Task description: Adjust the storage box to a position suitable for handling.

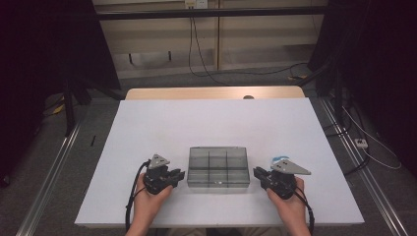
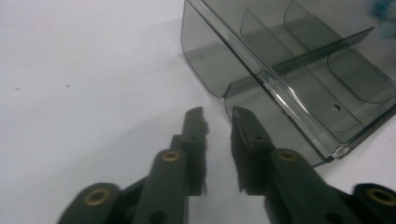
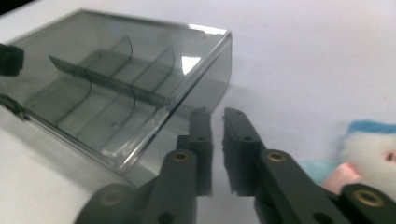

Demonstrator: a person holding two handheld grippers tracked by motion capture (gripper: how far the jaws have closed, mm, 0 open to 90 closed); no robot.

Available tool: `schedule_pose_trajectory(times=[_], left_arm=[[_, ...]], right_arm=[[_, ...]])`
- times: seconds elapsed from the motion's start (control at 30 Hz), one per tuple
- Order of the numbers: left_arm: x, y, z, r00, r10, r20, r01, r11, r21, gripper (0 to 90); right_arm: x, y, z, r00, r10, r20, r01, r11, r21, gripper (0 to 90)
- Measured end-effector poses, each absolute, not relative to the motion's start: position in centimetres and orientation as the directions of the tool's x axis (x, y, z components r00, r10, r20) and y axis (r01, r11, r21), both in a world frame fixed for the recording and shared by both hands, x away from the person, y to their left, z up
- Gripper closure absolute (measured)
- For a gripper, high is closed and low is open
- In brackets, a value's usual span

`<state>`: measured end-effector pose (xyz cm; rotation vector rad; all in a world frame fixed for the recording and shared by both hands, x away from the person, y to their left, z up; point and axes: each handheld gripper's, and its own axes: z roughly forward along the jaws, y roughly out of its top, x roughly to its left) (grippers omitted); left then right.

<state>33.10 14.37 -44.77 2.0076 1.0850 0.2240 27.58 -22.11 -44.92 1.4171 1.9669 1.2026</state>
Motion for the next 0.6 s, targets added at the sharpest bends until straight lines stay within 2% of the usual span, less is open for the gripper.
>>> schedule_pose_trajectory(times=[0.03, 0.07, 0.1, 0.13, 0.17, 0.2, 0.4, 0.6], left_arm=[[33.1, 14.6, -44.6, 0.612, 0.761, -0.214, 0.612, -0.285, 0.738, 71.9], [33.1, 14.7, -44.5, 0.616, 0.759, -0.213, 0.611, -0.29, 0.737, 64.9], [33.1, 14.9, -44.4, 0.618, 0.759, -0.205, 0.611, -0.298, 0.733, 64.9], [33.1, 15.1, -44.2, 0.619, 0.759, -0.2, 0.61, -0.305, 0.731, 61.1], [33.1, 15.2, -44.1, 0.615, 0.761, -0.206, 0.61, -0.293, 0.736, 52.4], [33.1, 15.4, -44.0, 0.622, 0.754, -0.211, 0.609, -0.297, 0.736, 52.4], [33.1, 15.6, -43.4, 0.641, 0.736, -0.217, 0.615, -0.324, 0.719, 33.3], [33.1, 15.6, -43.2, 0.652, 0.728, -0.213, 0.607, -0.332, 0.722, 19.1]], right_arm=[[27.6, -22.1, -44.9, -0.384, 0.913, 0.137, 0.538, 0.101, 0.837, 79.1], [27.6, -22.4, -44.4, -0.395, 0.904, 0.167, 0.537, 0.079, 0.84, 71.4], [27.6, -22.4, -44.4, -0.395, 0.904, 0.167, 0.537, 0.079, 0.84, 71.4], [27.5, -22.5, -44.1, -0.391, 0.904, 0.171, 0.535, 0.072, 0.842, 68.6], [27.5, -22.5, -43.5, -0.406, 0.898, 0.17, 0.518, 0.073, 0.852, 61.3], [27.5, -22.5, -43.5, -0.406, 0.898, 0.17, 0.518, 0.073, 0.852, 61.3], [27.6, -21.9, -42.2, -0.464, 0.866, 0.186, 0.501, 0.084, 0.861, 35.0], [27.6, -20.9, -41.9, -0.502, 0.84, 0.206, 0.51, 0.095, 0.855, 20.4]])
